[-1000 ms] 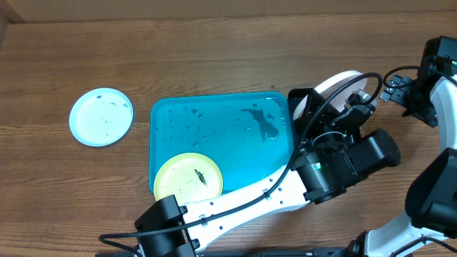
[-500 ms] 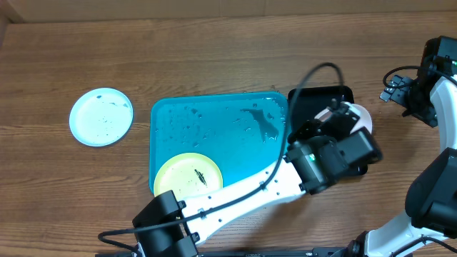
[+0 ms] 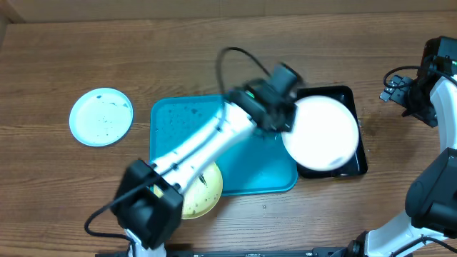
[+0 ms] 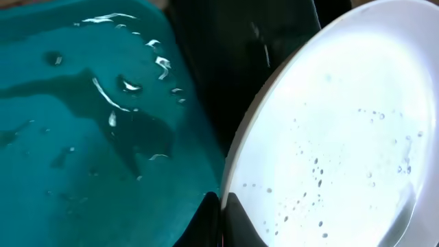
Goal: Clean dirty plates on tray and stack at the side
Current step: 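Swing the white plate with the left gripper to the table's left, then lower the plate onto the wiped white plate and open left gripper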
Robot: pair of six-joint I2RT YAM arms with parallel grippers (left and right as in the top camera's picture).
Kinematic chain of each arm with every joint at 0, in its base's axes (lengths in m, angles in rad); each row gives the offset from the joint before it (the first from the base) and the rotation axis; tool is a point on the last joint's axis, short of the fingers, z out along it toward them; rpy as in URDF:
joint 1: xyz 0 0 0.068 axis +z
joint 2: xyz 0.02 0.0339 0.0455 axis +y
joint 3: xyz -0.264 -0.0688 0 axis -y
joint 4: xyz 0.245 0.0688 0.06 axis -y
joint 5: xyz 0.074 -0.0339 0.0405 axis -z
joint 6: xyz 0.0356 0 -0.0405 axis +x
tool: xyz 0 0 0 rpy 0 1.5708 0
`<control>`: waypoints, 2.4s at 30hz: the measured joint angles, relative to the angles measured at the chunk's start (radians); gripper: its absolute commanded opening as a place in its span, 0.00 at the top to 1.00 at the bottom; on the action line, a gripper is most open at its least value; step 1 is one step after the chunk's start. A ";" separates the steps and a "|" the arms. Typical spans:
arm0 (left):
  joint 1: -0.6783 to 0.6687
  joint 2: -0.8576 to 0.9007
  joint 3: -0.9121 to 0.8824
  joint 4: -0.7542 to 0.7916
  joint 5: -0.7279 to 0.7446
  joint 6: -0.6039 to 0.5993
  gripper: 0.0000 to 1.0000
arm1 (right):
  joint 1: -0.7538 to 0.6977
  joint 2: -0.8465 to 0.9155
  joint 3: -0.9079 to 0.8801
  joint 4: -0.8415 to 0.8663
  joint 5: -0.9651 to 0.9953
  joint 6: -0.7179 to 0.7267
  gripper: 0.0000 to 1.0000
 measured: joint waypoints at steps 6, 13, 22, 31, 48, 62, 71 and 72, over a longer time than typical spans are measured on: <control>0.275 0.000 0.000 -0.021 0.170 -0.010 0.96 | 0.000 0.000 0.000 0.000 0.000 0.000 0.00; 0.634 0.000 0.000 -0.130 0.182 -0.033 0.96 | 0.000 0.000 0.000 0.000 0.001 0.000 0.00; 1.049 0.000 -0.069 -0.200 -0.047 -0.080 0.96 | 0.000 0.000 0.000 0.000 0.000 0.000 0.00; 1.347 0.000 -0.171 -0.150 -0.109 -0.106 0.96 | 0.000 0.000 0.000 0.000 0.001 0.001 0.00; 1.303 0.000 -0.256 -0.017 -0.120 -0.097 0.94 | 0.000 0.000 0.000 -0.001 0.000 0.000 0.00; 1.286 0.000 -0.257 -0.064 -0.055 -0.053 0.14 | 0.000 0.000 0.000 0.000 0.000 0.000 0.00; 1.212 0.000 -0.258 -0.220 0.118 0.083 0.16 | 0.000 0.000 0.000 0.000 0.000 0.001 0.00; 1.197 0.000 -0.258 -0.228 0.125 0.094 0.16 | 0.000 0.000 0.000 0.000 0.000 0.000 0.00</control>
